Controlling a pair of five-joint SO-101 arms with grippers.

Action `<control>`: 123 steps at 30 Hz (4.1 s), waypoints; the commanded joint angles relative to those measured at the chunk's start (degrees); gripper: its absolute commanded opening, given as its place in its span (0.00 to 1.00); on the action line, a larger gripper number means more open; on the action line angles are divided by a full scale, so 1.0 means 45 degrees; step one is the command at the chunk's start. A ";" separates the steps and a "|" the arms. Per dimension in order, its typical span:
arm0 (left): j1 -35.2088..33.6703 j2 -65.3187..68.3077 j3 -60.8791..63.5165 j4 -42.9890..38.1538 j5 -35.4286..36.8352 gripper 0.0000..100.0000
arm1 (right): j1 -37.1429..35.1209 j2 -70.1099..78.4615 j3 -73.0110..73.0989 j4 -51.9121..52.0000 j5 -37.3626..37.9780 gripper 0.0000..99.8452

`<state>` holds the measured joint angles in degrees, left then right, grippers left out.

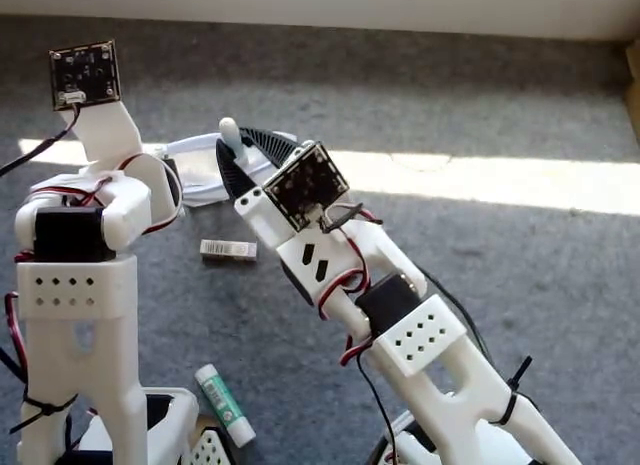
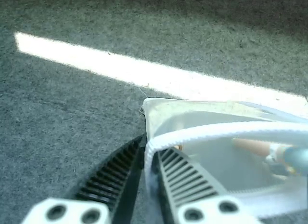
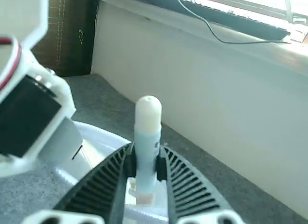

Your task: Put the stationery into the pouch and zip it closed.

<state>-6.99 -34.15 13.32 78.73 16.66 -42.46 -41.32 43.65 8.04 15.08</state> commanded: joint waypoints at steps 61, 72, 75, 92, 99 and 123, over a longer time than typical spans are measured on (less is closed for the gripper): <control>-0.5343 -0.1553 0.1299 -0.1817 0.0176 0.01 | -0.1084 0.1807 -0.4464 0.7355 0.0020 0.11; -0.5675 -0.0029 0.0713 -0.1875 0.0195 0.01 | -0.2061 0.1905 -0.0635 0.5382 -0.1133 0.22; -0.5714 -0.0049 0.0713 -0.1895 0.0195 0.01 | -0.2100 0.2882 -0.0303 0.5265 -0.1172 0.23; -0.5714 0.0029 0.0811 -0.1895 0.0156 0.01 | -0.1670 0.9563 -0.4249 0.4894 -0.1094 0.23; -0.5714 0.0029 0.0830 -0.1895 0.0137 0.01 | -0.1455 1.1048 -0.5070 0.4913 -0.1094 0.23; -0.5695 0.0029 0.0830 -0.1856 0.0137 0.01 | -0.1416 1.2044 -0.5324 0.4972 0.0254 0.06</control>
<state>-31.78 -35.21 17.98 71.25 16.75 -49.32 14.24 22.73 31.25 14.73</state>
